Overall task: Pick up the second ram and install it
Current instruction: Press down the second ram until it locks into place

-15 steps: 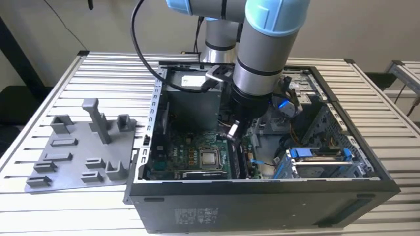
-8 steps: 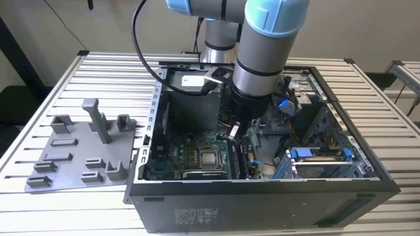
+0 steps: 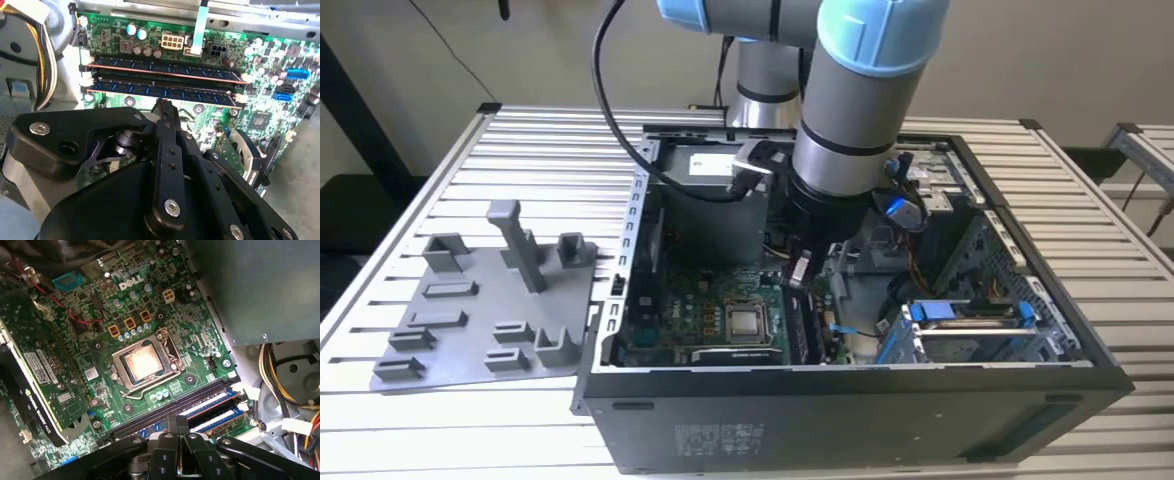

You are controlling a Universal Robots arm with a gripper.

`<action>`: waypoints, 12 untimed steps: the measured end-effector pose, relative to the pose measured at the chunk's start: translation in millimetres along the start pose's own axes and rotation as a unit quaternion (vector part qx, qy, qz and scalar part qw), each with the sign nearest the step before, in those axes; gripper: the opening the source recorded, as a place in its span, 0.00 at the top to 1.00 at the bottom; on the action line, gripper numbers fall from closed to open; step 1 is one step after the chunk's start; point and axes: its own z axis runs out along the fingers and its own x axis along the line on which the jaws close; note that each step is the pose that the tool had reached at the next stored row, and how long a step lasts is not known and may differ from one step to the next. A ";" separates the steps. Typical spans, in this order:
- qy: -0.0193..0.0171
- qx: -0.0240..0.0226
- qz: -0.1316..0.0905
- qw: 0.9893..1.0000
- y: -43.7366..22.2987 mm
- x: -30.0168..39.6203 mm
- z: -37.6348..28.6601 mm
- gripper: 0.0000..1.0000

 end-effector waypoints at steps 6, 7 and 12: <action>0.001 0.000 -0.047 0.999 0.6 0.4 2.2 0.89; 0.001 0.000 -0.055 0.998 0.6 0.4 2.4 0.89; 0.001 -0.001 -0.094 0.996 0.8 0.5 3.7 0.89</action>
